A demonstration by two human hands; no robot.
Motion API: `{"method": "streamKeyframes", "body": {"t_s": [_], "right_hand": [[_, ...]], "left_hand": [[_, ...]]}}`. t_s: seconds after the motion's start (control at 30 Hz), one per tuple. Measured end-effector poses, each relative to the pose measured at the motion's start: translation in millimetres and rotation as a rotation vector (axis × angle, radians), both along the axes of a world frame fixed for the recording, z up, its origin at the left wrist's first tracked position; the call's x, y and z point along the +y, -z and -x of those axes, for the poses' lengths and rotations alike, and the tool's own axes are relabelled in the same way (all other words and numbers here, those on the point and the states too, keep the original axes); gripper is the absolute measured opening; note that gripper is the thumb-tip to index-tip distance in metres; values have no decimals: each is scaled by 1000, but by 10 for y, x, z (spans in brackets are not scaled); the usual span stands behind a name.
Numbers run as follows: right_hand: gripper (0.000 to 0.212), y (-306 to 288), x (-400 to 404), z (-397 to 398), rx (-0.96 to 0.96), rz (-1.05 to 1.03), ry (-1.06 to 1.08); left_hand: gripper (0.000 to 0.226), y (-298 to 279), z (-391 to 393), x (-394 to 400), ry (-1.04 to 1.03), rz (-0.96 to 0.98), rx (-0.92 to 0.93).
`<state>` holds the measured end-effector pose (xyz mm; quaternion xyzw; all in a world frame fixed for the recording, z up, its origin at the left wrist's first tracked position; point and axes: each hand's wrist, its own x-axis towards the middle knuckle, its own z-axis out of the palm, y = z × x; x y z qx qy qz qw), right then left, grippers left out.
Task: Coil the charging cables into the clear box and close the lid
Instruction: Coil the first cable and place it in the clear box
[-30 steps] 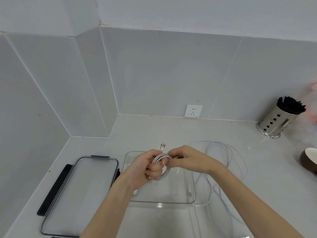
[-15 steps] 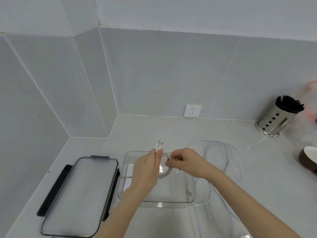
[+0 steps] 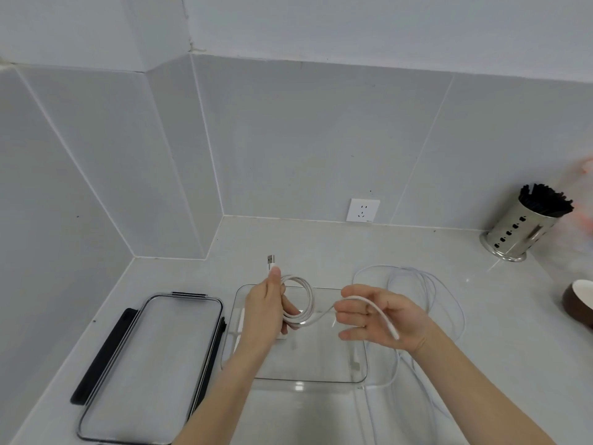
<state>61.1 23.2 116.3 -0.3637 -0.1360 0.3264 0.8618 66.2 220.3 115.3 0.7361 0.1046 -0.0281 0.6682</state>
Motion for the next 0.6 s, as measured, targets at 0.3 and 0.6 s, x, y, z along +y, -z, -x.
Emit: {"method": "streamKeyframes", "body": {"t_s": [0.3, 0.6], "right_hand": [[31, 46, 344, -108, 305, 125, 426], [25, 139, 393, -83, 248, 736, 244]], "left_hand": [[78, 44, 25, -155, -74, 149, 63], [68, 152, -14, -103, -54, 11, -49]]}}
